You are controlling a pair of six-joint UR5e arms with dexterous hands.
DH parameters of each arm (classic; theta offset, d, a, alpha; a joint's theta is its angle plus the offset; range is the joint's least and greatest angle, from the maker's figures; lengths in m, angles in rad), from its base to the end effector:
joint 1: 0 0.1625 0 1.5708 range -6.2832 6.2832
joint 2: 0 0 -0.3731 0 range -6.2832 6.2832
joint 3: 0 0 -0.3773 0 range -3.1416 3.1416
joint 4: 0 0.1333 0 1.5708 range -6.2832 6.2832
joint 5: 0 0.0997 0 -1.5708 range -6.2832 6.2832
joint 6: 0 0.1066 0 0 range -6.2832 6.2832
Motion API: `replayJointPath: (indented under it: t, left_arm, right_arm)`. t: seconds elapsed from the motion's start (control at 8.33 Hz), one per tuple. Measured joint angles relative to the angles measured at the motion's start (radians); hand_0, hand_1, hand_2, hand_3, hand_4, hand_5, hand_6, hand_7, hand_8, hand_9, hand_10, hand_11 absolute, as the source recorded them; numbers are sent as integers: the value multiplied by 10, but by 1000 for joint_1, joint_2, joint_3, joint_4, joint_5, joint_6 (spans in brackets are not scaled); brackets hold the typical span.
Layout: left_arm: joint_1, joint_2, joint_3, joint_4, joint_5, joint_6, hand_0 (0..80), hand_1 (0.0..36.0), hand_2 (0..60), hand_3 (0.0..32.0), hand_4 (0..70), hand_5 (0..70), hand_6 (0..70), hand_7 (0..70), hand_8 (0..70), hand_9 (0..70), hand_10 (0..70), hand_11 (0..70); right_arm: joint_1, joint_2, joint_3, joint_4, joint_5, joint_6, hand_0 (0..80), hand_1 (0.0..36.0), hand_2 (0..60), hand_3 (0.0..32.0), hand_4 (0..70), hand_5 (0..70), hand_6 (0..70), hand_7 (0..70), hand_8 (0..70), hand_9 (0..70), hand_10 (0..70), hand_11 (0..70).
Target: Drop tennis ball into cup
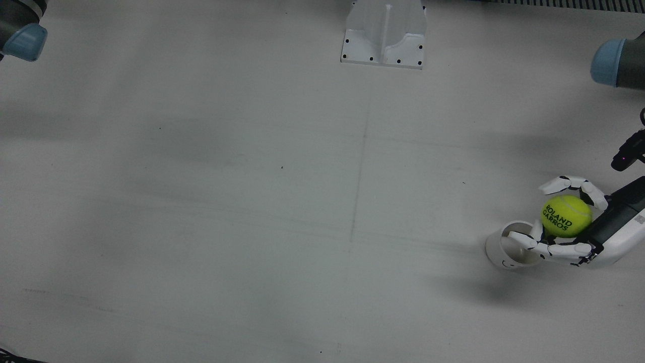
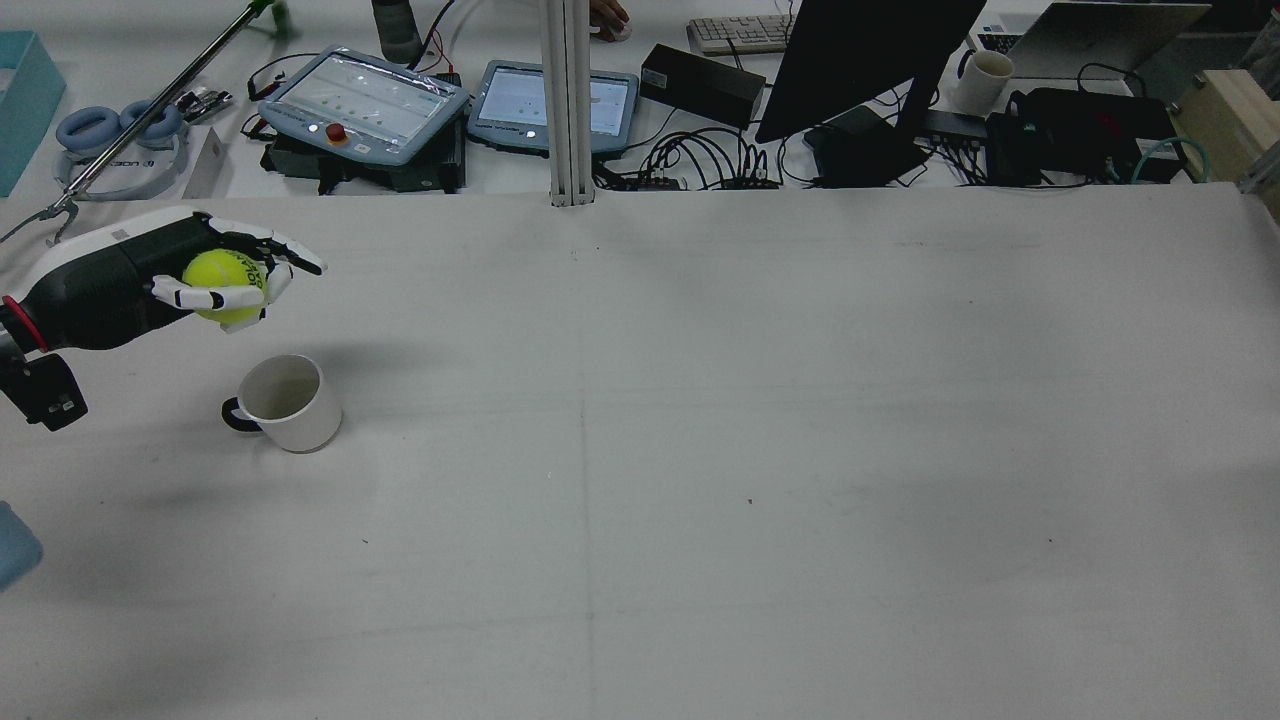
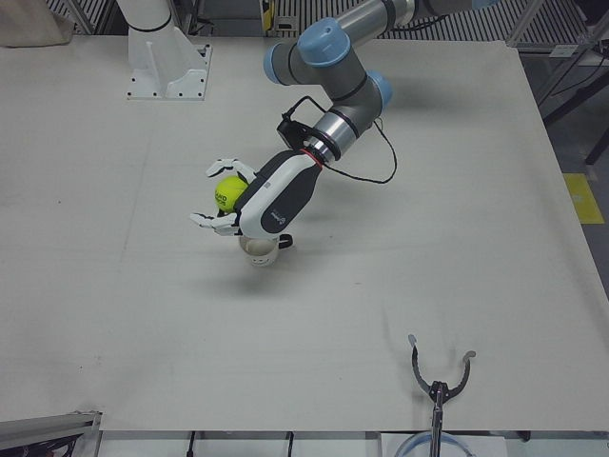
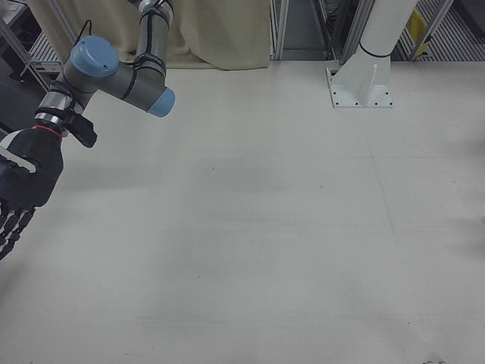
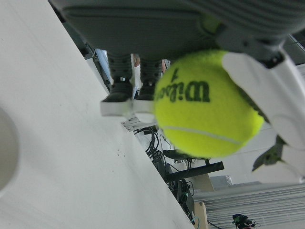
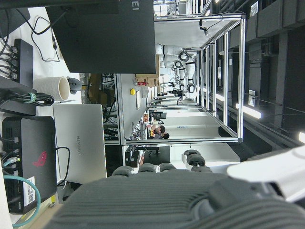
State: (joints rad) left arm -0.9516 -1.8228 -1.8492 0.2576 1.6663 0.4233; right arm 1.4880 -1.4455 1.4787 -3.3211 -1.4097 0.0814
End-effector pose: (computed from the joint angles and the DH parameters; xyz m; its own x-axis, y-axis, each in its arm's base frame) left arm 0.2175 -0.5174 0.4004 -0.7547 -0.5048 -0.4190 0.1685 0.4681 -0.8675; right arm 0.1074 -0.5240 0.6341 -0.9945 -0.0881 -0.0571 0.0690 -0.1386 -0.9879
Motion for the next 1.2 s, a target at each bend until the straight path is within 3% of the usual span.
replayJointPath:
  t: [0.12,0.24,0.36,0.48,0.6,0.84,0.96,1.2]
  left_arm:
    - [0,2,15,-14,0,0,268,25,340,0,408,143,636,700,500,700,421,585]
    - [0,3,21,-22,0,0,317,9,72,0,276,80,435,562,240,348,167,238]
    - [1,5,21,-28,0,0,366,38,11,0,209,16,127,346,39,110,18,27]
    - [1,9,21,-42,0,1,365,53,18,0,172,0,14,245,0,35,0,0]
    - [1,17,21,-61,2,0,372,73,22,0,151,0,3,209,0,27,0,0]
    - [1,26,21,-82,8,-1,382,76,34,0,146,7,45,195,7,25,0,0]
    - [1,27,21,-86,8,-1,382,83,40,0,145,0,3,199,0,25,0,0]
    - [-1,28,16,-90,11,-5,378,103,90,0,66,0,2,132,0,12,0,0]
  right_arm:
    - [0,0,0,0,0,0,0,0,0,0,0,0,0,0,0,0,0,0]
    - [0,0,0,0,0,1,0,0,0,0,0,0,0,0,0,0,0,0]
    - [0,0,0,0,0,1,0,0,0,0,0,0,0,0,0,0,0,0]
    - [0,0,0,0,0,1,0,0,0,0,0,0,0,0,0,0,0,0]
    - [0,0,0,0,0,1,0,0,0,0,0,0,0,0,0,0,0,0]
    - [0,0,0,0,0,1,0,0,0,0,0,0,0,0,0,0,0,0]
    - [0,0,0,0,0,1,0,0,0,0,0,0,0,0,0,0,0,0]
    - [0,-1,0,0,0,0,0,0,0,0,0,0,0,0,0,0,0,0]
